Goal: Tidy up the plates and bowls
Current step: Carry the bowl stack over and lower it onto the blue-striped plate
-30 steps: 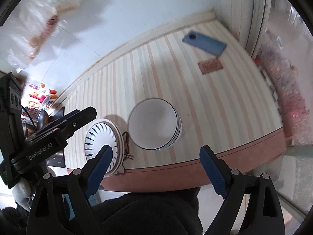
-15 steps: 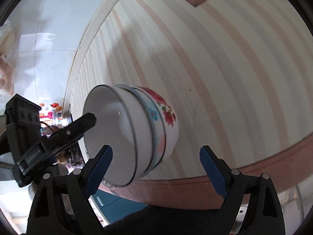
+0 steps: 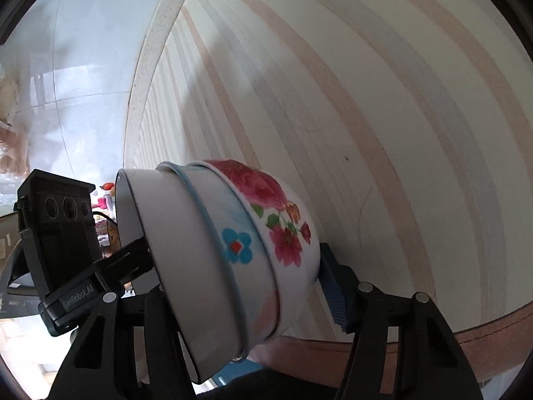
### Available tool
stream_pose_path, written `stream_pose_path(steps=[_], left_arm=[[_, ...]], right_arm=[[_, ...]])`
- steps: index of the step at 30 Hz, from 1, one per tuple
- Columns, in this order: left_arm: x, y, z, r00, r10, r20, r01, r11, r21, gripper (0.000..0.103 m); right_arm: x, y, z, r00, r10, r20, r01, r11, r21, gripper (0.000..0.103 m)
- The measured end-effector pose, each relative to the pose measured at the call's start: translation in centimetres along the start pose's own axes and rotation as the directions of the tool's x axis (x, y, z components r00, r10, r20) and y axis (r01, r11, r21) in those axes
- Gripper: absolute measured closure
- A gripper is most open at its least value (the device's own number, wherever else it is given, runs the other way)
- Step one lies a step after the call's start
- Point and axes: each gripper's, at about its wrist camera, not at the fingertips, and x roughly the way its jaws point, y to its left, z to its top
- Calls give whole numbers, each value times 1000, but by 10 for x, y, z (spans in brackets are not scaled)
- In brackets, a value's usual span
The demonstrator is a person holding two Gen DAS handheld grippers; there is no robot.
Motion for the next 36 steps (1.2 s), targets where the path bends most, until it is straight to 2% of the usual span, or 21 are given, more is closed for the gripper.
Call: stream_pose_path(steps=[10, 18, 28, 36], left_arm=[[-5, 4, -3, 1000, 22, 18, -21, 1000, -5, 63], [-29, 15, -1, 998, 23, 67, -22, 1000, -14, 63], [-79, 40, -8, 987, 45, 153, -37, 998, -55, 63], [-124, 84, -31, 968, 87, 236, -51, 987, -155, 62]], right_arm=[[1, 9, -6, 1000, -10, 12, 10, 1000, -22, 40], [4, 40, -2, 1000, -15, 26, 17, 995, -98, 40], [21, 101, -5, 1000, -10, -17, 7, 979, -202, 40], [60, 160, -18, 996, -11, -94, -19, 951, -309, 40]])
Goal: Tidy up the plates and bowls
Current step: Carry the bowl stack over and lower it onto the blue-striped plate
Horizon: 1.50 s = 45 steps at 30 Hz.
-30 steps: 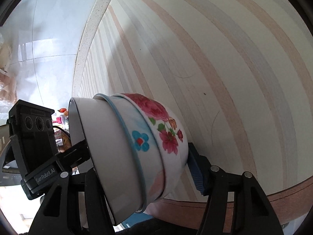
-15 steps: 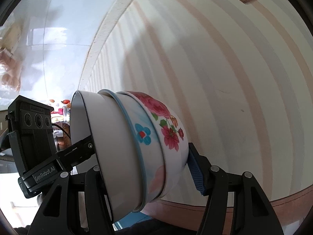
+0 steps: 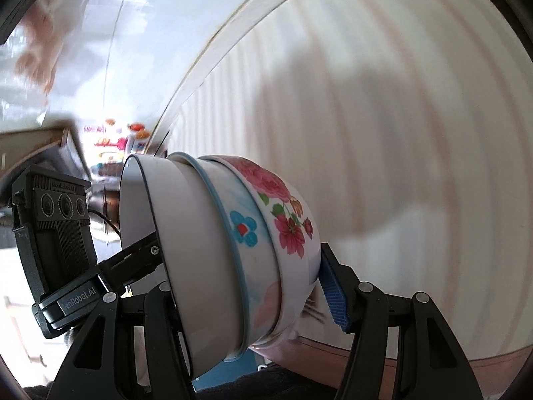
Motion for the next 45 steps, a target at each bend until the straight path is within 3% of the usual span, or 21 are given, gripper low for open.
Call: stream_pose_path(steps=[8, 20, 45], left_arm=[[-31, 57, -18, 998, 42, 49, -37, 994, -104, 62], [-32, 110, -40, 996, 68, 59, -55, 980, -190, 62], [-20, 117, -42, 996, 89, 31, -82, 982, -171, 64]], right_arm=[[49, 38, -14, 996, 9, -89, -17, 997, -81, 40], [104, 54, -33, 987, -8, -160, -11, 993, -117, 40], [115, 63, -34, 982, -95, -161, 73, 988, -139, 39]])
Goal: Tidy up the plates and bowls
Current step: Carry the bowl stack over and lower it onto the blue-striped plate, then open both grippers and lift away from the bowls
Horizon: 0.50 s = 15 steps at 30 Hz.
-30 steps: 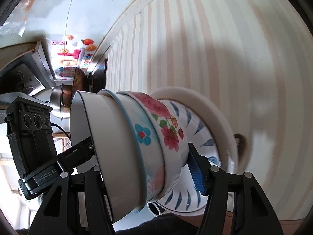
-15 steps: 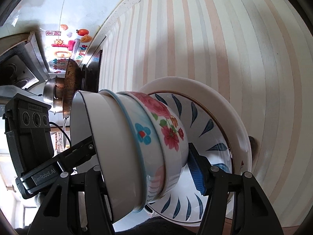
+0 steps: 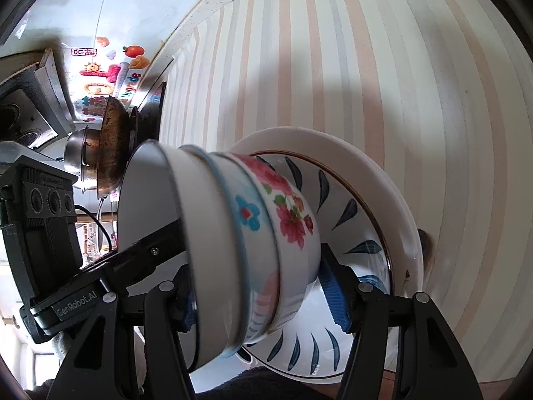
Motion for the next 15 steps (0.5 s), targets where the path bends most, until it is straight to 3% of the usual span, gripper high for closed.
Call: stream_pose_path(steps=[3, 8, 11, 15], left_arm=[[-3, -3, -1, 1000, 11, 11, -11, 1000, 24, 64], [-11, -7, -5, 993, 103, 48, -107, 991, 77, 64], [-21, -9, -12, 984, 156, 83, -164, 980, 112, 63], [-39, -14, -24, 966, 209, 153, -232, 961, 152, 61]], right_arm=[[1, -2, -1, 1000, -2, -7, 2, 1000, 19, 39], [-5, 6, -6, 999, -47, 18, 47, 999, 1, 34], [-20, 17, -8, 992, -108, 63, 111, 993, -38, 25], [-47, 36, -19, 964, -219, 151, 234, 968, -87, 16]])
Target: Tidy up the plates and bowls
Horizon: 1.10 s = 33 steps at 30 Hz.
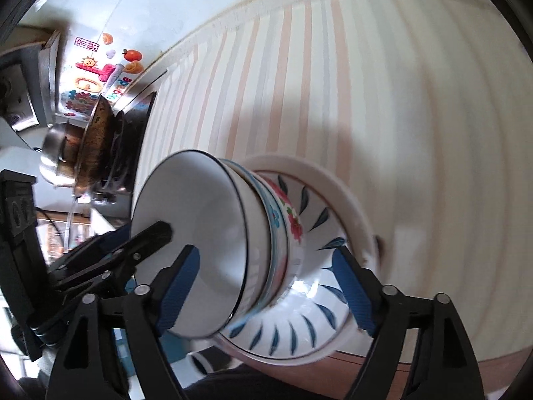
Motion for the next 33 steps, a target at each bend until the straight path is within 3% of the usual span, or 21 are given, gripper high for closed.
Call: stream_pose_path(steps=[4, 7, 11, 18, 33], left_arm=[[-20, 2, -8, 999, 10, 47, -11, 1000, 15, 57], [-35, 3, -13, 995, 14, 97, -18, 999, 31, 30], [-61, 4, -23, 984, 27, 175, -36, 998, 49, 14], [-101, 2, -48, 965, 32, 259, -44, 998, 39, 7], [-211, -3, -143, 902, 66, 426, -85, 996, 26, 7]], right_arm=[[-31, 16, -15, 991, -99, 90, 102, 994, -38, 10], [-54, 27, -30, 978, -123, 167, 129, 991, -28, 3], [-88, 47, -54, 934, -198, 297, 211, 977, -12, 1], [-137, 78, -101, 850, -325, 415, 359, 933, -6, 1], [-222, 140, -230, 790, -321, 522, 385, 923, -16, 1]])
